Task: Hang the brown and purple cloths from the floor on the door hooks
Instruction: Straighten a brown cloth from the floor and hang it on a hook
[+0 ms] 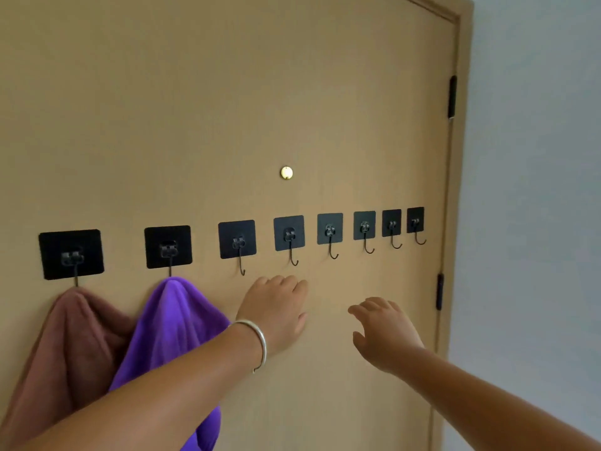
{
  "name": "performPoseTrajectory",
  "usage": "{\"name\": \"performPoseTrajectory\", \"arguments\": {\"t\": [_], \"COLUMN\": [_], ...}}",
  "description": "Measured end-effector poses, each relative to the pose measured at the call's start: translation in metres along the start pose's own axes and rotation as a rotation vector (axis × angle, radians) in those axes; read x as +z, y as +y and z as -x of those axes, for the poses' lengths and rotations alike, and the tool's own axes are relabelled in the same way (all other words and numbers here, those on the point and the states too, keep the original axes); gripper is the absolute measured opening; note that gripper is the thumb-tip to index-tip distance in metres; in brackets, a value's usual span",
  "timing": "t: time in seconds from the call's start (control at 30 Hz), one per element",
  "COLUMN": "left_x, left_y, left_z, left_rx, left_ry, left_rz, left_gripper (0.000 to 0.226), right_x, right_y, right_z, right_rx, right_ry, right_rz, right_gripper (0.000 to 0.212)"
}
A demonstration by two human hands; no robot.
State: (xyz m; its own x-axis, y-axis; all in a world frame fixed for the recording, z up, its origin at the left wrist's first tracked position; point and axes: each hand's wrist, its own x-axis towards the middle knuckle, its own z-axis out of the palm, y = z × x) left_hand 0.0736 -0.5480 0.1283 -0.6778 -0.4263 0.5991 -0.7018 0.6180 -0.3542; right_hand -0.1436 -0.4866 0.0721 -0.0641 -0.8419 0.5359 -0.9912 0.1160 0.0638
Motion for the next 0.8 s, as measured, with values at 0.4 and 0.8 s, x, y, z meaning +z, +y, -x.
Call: {"name": "performPoseTrajectory", "arguments": {"t": [0.4, 0.8], "left_x": [0.001, -0.088], "left_y": [0.154, 0.351], "left_z": [-0.067, -0.117], "left_rx": [0.196, 0.435], "left_ry": [0.063, 0.131], "left_rz": [0.338, 0.398], "left_gripper": [0.039, 0.037], "right_x": [-0.100, -0.225], "right_y": [0.137, 0.250], "right_z": [0.129, 0.279], "right_rx": [0.407, 0.728], "right_ry": [-0.063, -0.038], "right_rz": [0.294, 0.423], "right_gripper": [0.054, 0.055]}}
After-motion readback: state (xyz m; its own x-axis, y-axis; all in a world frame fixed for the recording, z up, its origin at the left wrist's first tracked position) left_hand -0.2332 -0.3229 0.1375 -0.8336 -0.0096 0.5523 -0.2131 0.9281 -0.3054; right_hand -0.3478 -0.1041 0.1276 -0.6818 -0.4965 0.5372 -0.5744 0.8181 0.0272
